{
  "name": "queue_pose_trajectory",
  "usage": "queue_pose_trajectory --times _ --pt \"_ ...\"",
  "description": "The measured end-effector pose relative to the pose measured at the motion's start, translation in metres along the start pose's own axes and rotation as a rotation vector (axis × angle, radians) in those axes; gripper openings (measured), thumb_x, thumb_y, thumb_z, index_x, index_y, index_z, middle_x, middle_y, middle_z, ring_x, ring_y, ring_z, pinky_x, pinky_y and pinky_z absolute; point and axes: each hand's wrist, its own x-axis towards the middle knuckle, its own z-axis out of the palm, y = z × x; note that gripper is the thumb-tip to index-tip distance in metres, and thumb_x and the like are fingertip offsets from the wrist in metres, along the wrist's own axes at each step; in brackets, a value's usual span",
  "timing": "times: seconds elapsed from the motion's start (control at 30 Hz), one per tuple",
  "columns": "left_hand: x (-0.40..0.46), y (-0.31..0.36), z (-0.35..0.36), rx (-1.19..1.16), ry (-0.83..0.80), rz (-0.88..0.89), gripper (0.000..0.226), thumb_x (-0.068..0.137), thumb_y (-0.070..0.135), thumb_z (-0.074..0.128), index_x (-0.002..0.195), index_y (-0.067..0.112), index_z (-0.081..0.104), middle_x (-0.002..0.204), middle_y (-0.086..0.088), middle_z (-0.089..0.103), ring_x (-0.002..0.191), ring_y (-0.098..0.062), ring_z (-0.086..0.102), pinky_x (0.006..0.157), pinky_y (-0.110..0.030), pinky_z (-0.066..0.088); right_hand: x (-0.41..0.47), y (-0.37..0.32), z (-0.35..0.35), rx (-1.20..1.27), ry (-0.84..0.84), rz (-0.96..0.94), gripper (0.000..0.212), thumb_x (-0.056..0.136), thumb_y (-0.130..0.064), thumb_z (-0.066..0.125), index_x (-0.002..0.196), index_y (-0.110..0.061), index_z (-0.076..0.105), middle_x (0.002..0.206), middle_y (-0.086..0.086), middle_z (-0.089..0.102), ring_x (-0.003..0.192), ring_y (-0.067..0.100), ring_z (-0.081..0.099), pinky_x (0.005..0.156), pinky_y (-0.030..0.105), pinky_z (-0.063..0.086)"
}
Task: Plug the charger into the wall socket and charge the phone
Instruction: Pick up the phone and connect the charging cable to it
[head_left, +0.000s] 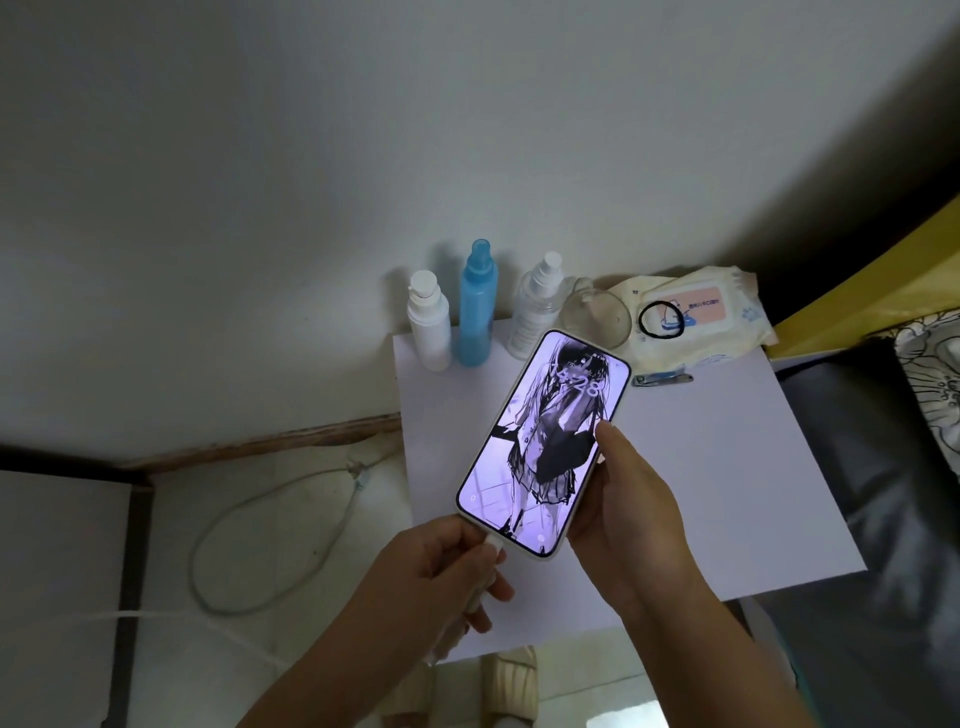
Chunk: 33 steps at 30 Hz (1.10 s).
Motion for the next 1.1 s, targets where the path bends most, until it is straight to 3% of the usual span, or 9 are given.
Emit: queue_pose_trajectory --times 0.27,0.5,0.63,0.73,0.83,0.93,1.1 --pt "0.001 -0.003 0.000 -0.002 0.002 -0.041 0.020 0.087 0.011 0.051 0.072 0.010 0.064 0.066 -0.004 0.074 0.059 -0.026 0.052 0.057 -0.032 0.038 0.002 0.001 -0.005 0.024 0.002 0.002 0.028 0.094 -0.021 0.043 0.085 -0.015 0.070 0.073 0.002 0.077 0.064 0.014 0.072 0.057 0.024 0.059" --pt "0.005 -0.007 0.000 0.028 -0.003 -0.035 0.019 0.088 0.011 0.050 0.076 0.009 0.064 0.068 0.000 0.074 0.056 -0.010 0.061 0.050 -0.019 0.046 0.003 -0.001 -0.007 0.030 0.001 -0.008 0.030 0.094 -0.021 0.042 0.082 -0.015 0.069 0.071 0.002 0.077 0.062 0.014 0.072 0.052 0.023 0.058" --pt "0.008 -0.006 -0.002 -0.004 0.003 -0.032 0.020 0.090 0.011 0.046 0.081 0.006 0.063 0.067 -0.003 0.073 0.056 -0.020 0.056 0.054 -0.028 0.045 0.004 -0.003 -0.007 0.032 -0.003 -0.001 0.031 0.095 -0.021 0.042 0.083 -0.015 0.069 0.071 0.001 0.077 0.063 0.013 0.072 0.052 0.021 0.058" --pt "0.010 -0.004 -0.003 0.022 0.011 -0.002 0.023 0.091 0.014 0.045 0.080 0.008 0.065 0.070 -0.005 0.073 0.052 -0.011 0.057 0.053 -0.022 0.048 0.004 -0.004 -0.007 0.021 -0.012 0.010 0.030 0.095 -0.021 0.041 0.085 -0.015 0.069 0.072 0.000 0.077 0.063 0.012 0.072 0.052 0.021 0.058" --pt "0.013 -0.004 -0.004 0.041 0.033 0.037 0.028 0.092 0.018 0.040 0.083 0.006 0.063 0.080 -0.015 0.071 0.056 -0.013 0.060 0.058 -0.028 0.050 0.003 -0.005 -0.007 0.000 -0.010 0.020 0.030 0.095 -0.022 0.041 0.086 -0.015 0.069 0.074 0.000 0.077 0.064 0.012 0.072 0.053 0.021 0.058" --pt "0.016 -0.005 -0.003 0.001 0.069 0.068 0.031 0.094 0.016 0.034 0.086 0.007 0.062 0.067 -0.003 0.069 0.059 -0.017 0.063 0.060 -0.033 0.050 0.003 -0.004 -0.008 -0.020 -0.005 0.033 0.031 0.096 -0.023 0.040 0.086 -0.017 0.068 0.076 -0.001 0.077 0.067 0.012 0.072 0.057 0.022 0.058" --pt "0.022 -0.003 0.000 -0.019 0.112 0.107 0.033 0.094 0.011 0.035 0.090 0.024 0.065 0.063 0.007 0.069 0.055 -0.010 0.060 0.057 -0.023 0.052 0.005 -0.001 -0.009 -0.051 -0.007 0.045 0.029 0.094 -0.021 0.041 0.084 -0.015 0.068 0.080 0.000 0.075 0.071 0.013 0.071 0.063 0.023 0.057"
